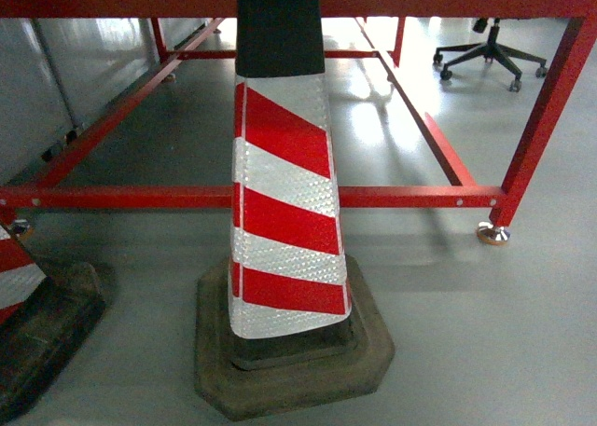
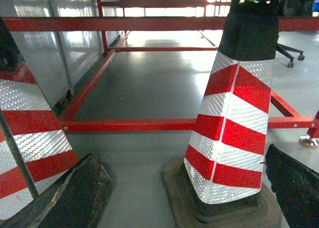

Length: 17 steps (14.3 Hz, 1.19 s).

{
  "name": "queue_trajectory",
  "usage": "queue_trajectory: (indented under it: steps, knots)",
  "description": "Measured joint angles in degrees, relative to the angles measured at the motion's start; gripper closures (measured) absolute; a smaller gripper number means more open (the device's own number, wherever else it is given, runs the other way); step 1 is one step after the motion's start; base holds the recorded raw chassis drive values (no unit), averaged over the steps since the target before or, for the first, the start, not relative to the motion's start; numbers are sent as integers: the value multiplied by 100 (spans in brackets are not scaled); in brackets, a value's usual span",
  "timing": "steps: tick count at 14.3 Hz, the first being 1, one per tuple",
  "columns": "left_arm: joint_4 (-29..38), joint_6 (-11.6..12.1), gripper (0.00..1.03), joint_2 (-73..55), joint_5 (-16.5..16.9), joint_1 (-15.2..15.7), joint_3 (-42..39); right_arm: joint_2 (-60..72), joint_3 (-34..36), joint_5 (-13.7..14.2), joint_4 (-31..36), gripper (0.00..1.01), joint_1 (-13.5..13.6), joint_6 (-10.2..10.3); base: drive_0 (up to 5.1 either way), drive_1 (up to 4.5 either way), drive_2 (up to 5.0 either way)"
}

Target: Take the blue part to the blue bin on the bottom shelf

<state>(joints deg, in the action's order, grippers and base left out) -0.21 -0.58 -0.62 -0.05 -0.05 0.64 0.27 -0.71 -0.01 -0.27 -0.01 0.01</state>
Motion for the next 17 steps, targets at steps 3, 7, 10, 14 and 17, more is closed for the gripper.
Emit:
queue_trajectory:
  steps: [3, 7, 10, 14, 17]
  knots:
    - [0, 0, 5, 0, 0, 0, 0, 0, 0, 0, -2, 3, 0, 0, 0, 0, 0]
    - [0, -2, 5, 0, 0, 0, 0, 0, 0, 0, -2, 3, 0, 0, 0, 0, 0]
    - [0, -2, 5, 0, 0, 0, 0, 0, 0, 0, -2, 3, 0, 0, 0, 0, 0]
    - [0, -2, 5, 0, 0, 0, 0, 0, 0, 0, -2, 3, 0, 0, 0, 0, 0]
    - [-7, -2, 5, 0, 0, 0, 0, 0, 0, 0, -9, 3, 0, 0, 0, 0, 0]
